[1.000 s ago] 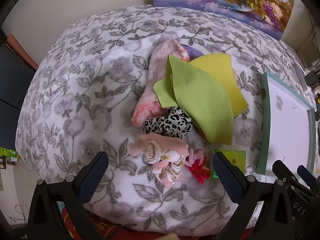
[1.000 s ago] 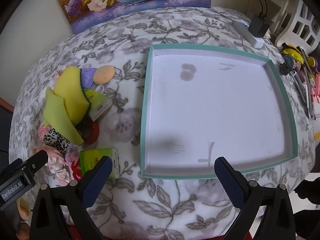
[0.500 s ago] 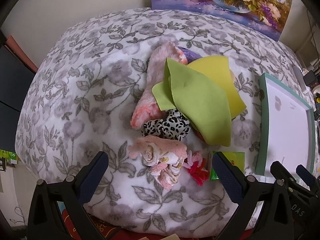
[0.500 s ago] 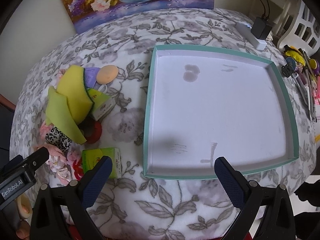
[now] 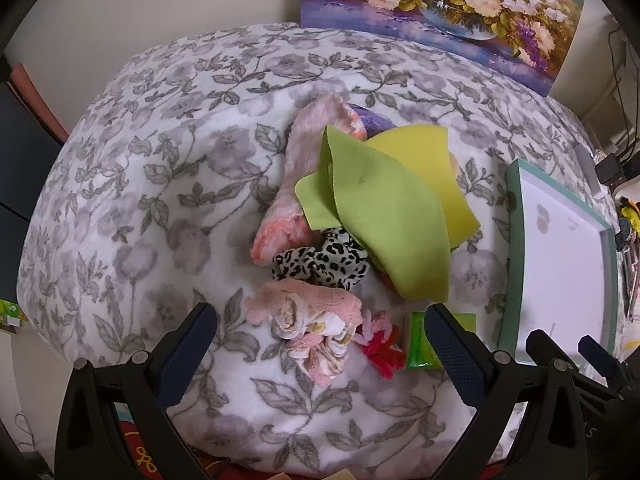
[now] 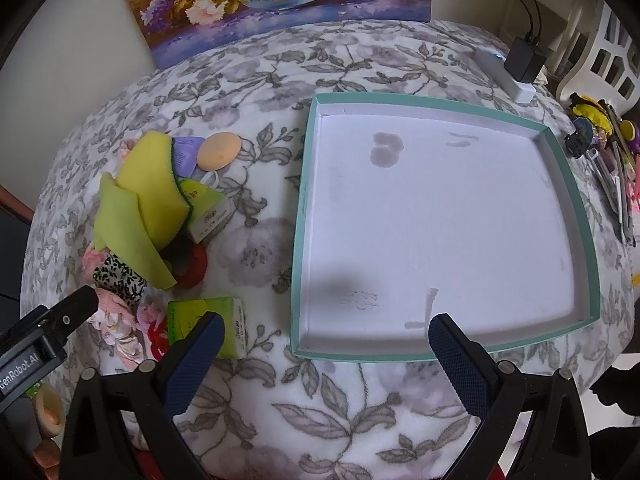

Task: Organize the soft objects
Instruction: 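Move both tools toward the pile of soft items beside the tray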

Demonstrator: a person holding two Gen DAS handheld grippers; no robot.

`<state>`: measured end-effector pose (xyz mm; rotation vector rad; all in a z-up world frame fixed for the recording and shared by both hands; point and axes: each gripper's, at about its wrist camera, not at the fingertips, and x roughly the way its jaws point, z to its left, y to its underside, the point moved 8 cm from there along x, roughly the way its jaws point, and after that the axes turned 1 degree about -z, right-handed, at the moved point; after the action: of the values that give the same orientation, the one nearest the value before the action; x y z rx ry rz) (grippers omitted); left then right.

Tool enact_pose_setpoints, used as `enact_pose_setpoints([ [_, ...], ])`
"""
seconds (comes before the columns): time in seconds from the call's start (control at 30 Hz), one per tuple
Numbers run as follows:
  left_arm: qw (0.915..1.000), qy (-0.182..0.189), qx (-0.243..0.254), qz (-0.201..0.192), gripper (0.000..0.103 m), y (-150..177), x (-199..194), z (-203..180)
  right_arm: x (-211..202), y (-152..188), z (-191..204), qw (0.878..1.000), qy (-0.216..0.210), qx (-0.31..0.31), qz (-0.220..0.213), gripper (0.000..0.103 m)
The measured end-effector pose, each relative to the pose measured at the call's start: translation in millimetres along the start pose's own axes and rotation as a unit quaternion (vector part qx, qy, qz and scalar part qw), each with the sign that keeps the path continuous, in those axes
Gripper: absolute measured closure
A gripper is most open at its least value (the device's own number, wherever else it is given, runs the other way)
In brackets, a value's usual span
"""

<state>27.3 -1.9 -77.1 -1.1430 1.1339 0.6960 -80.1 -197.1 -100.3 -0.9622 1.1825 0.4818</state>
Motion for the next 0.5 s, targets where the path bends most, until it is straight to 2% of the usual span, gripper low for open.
enact_pose_setpoints([
  [0.5,0.9993,0.018,-0.030,-0.011,0.000,-3.5,-0.9,5.3,-0.7,-0.8,3.2,1.000,-0.002,-0.002,-0.007,0.000],
])
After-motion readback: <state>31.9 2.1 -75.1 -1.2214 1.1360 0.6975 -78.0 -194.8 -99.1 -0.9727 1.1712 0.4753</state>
